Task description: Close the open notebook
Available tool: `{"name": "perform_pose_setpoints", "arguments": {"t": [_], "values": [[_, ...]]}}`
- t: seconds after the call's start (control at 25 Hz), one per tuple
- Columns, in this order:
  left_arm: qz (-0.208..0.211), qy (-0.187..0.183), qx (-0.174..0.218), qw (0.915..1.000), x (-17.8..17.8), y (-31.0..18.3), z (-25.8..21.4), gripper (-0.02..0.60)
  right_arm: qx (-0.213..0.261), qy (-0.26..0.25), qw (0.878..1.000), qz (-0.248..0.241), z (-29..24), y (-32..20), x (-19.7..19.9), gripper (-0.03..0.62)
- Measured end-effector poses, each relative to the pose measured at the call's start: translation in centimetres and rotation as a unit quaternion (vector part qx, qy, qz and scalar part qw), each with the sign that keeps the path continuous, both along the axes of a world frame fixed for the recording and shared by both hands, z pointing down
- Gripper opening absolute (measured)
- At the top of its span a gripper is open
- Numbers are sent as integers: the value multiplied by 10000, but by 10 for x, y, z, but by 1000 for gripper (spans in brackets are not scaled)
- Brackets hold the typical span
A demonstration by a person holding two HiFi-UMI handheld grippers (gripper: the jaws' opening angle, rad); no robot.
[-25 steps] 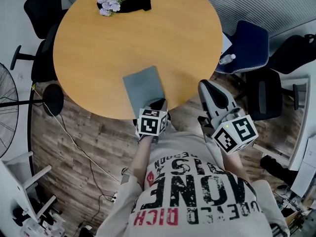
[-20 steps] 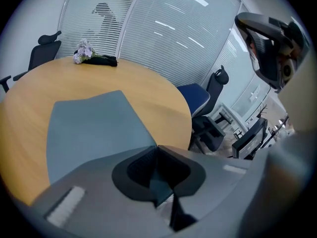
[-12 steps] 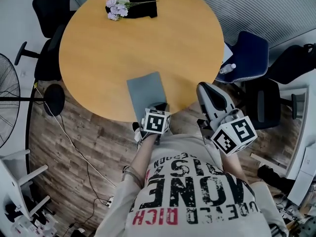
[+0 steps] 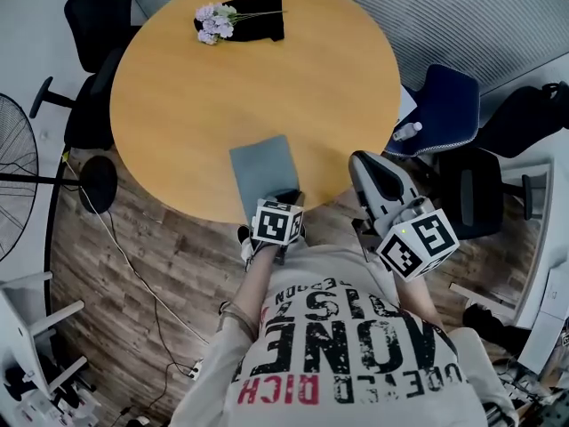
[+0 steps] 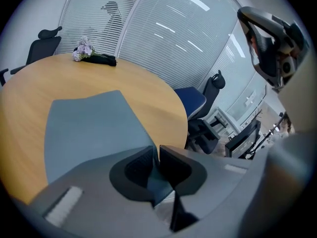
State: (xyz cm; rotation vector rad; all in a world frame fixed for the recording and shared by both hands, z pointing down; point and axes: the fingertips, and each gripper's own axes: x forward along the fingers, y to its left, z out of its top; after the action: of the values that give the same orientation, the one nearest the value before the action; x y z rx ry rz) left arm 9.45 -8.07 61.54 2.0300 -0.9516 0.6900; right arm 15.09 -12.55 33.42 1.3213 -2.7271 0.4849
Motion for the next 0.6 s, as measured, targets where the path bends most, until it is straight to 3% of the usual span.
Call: {"name": "perform_pose_setpoints", "arguments": {"t": [0.16,0.24,0.44,0.6], "values": [[-54,505,-20,9987,2,3,-12,90,61,8,9998,-179,-3,2,-6,20],[-83,652,59,9978,1,4,-22,158,93,35,9997,-208,-4,2,-10,20],[-581,817,624,9930,-19,-6,-57,158,157,39,9995,-275,-7,4,-14,20],[-721,899,1019,9881,-29,-14,-86,147,207,14,9992,-328,-11,5,-18,20]]}}
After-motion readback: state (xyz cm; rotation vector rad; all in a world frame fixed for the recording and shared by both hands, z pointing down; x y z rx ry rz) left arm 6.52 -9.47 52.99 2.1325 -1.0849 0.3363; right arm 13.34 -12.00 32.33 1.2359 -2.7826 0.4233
